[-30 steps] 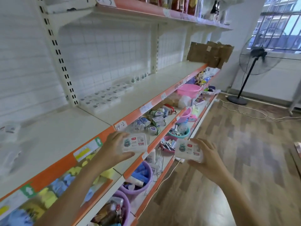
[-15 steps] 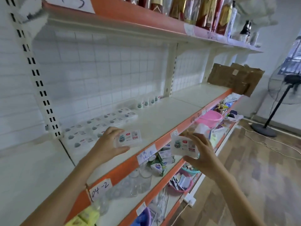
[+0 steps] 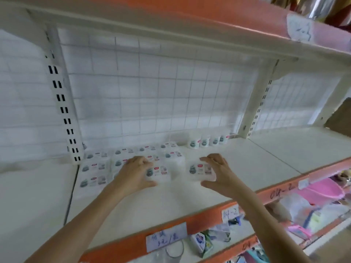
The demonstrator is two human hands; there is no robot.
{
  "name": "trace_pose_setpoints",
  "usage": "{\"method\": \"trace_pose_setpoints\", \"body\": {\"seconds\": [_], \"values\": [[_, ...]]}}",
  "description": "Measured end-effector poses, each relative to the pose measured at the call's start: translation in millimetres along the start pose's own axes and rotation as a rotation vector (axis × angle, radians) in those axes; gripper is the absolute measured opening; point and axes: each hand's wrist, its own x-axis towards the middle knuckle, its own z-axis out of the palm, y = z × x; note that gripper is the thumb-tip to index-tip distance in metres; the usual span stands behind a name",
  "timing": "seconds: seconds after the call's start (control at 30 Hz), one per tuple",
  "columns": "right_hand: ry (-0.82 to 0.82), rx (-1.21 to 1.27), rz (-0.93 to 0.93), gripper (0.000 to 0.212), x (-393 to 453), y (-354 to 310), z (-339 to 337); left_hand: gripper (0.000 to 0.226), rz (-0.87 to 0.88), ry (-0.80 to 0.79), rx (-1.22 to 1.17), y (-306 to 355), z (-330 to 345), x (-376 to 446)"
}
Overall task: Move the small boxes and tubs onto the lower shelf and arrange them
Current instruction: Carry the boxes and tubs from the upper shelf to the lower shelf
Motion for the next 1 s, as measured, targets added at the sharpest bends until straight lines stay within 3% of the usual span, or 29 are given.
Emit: {"method": "trace_pose_setpoints", "body": {"seconds": [0.2,0.33,0.43,0.6,0.77,1.0], "values": [[-0.234,0.042,-0.156,0.071,56.9,36.0,18.3,0.065,-0.153,0.013,0.004,-0.7,13.1,-5.7],[-0.305,0.203,-0.209,0.074,73.8,44.5,40.9,0.062,-0.243,0.069,-0.012,10.2,20.0,-14.5],[-0.254,0.329,-0.279,0.076,79.4,44.8,54.1,0.071,-0.294,0.098,-0.019,20.3,24.1,-16.9],[-0.197,0.392,-0.335,0.067,79.9,50.9,64.9,0.064,-0.334,0.184,-0.067,26.1,29.9,-25.1],[-0.106,0.443,-0.332,0.049,79.9,50.2,70.3,0.047,-0.305,0.264,-0.164,24.6,30.7,-26.4],[-0.087,0.425,-0.29,0.039,81.7,48.1,74.4,0.052,-0.289,0.27,-0.171,22.3,33.8,-24.9]]}}
